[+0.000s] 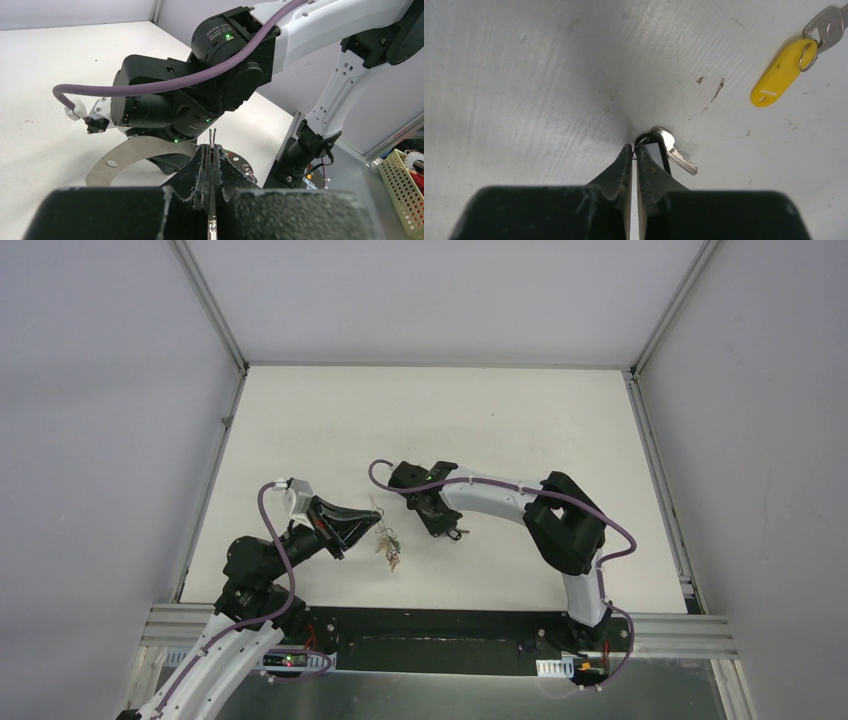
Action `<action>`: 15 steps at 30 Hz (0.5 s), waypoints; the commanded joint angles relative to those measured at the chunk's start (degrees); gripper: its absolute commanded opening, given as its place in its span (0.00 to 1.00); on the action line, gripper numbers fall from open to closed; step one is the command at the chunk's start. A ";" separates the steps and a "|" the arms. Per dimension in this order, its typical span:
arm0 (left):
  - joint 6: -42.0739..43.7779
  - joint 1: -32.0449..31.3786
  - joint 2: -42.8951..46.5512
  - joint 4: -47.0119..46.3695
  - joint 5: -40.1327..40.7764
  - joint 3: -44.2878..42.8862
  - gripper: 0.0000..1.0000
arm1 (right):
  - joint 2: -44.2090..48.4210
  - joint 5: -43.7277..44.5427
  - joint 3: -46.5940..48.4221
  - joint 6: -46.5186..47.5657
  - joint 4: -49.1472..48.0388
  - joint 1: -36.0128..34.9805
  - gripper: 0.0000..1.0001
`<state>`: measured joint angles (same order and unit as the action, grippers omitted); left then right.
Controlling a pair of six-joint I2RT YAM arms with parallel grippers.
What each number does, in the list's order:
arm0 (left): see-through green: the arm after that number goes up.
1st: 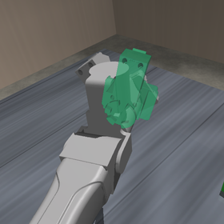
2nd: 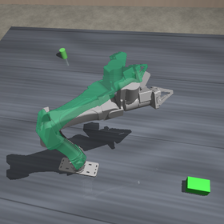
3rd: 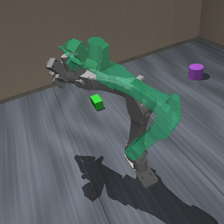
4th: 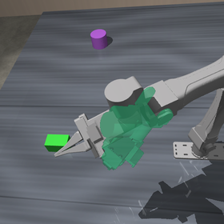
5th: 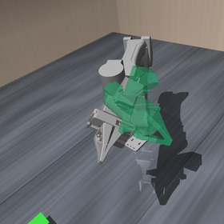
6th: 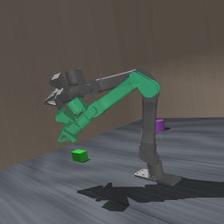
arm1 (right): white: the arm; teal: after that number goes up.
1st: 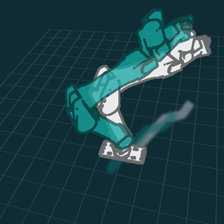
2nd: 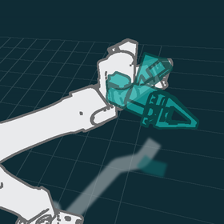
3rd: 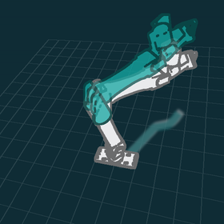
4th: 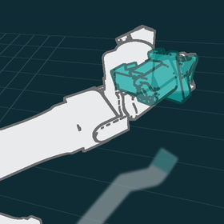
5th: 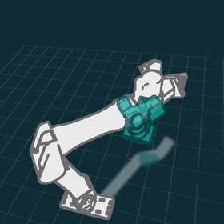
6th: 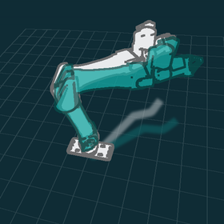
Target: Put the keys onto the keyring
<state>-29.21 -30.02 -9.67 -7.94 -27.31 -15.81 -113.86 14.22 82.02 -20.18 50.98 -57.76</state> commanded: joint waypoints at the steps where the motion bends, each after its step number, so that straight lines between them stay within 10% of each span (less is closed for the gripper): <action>1: -0.76 -0.30 0.71 -2.10 0.78 -0.97 0.00 | 2.04 1.69 1.48 0.99 0.82 -0.60 0.03; 15: -0.50 -0.31 0.72 -1.55 0.77 -1.16 0.00 | 12.37 -4.09 -0.37 1.85 -0.31 1.29 0.00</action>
<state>-29.23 -30.02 -9.67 -7.68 -27.29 -15.81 -107.24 13.45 81.84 -19.09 51.66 -57.71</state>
